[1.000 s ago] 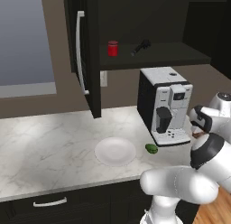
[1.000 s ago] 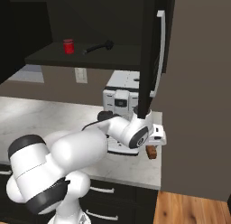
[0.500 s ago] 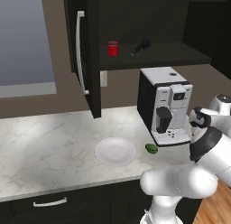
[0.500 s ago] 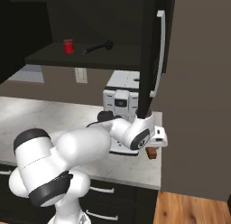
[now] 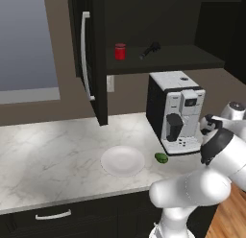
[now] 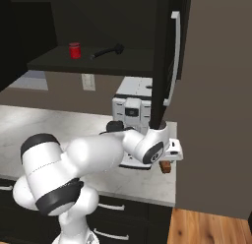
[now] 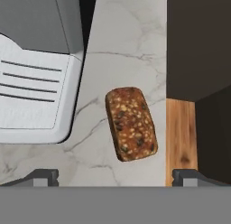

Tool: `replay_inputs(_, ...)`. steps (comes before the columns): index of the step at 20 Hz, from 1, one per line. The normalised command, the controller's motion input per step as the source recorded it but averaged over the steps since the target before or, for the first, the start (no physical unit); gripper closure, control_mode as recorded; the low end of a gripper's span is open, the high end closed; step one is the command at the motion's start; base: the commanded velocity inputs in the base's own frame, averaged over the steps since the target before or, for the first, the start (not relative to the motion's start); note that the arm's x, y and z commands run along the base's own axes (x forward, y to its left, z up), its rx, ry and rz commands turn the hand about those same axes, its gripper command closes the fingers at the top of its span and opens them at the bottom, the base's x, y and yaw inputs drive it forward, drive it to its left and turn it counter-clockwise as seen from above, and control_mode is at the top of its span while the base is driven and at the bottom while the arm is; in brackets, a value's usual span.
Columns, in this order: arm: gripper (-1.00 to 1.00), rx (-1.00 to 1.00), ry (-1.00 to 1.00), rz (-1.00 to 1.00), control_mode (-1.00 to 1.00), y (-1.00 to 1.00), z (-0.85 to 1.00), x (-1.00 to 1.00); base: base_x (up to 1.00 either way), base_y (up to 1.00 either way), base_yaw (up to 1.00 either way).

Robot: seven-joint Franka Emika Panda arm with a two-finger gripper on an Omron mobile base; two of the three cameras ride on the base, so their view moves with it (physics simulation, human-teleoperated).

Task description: Pick the avocado and bread from the counter and place them on the plate. Then pick the jam from the cabinet and place it next to the plate. Lastly close the cabinet door.

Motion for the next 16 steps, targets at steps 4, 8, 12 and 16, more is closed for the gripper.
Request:
replay_inputs(4, -1.00, 0.00, 0.01, 0.02, -1.00, -0.01, -0.09, 0.11, 0.00, 0.00, 0.00)
replay_inputs(8, -1.00, 0.00, 0.01, 0.01, -1.00, -0.05, -0.11, 0.09, 0.00, 0.00, 0.00)
replay_inputs(12, -1.00, 0.00, 0.00, 0.00, -1.00, -0.03, -0.11, 0.07, 0.00, 0.00, 0.00)
replay_inputs(16, -1.00, 0.00, 0.00, 0.00, -1.00, -0.03, -0.10, 0.09, 0.00, 0.00, 0.00)
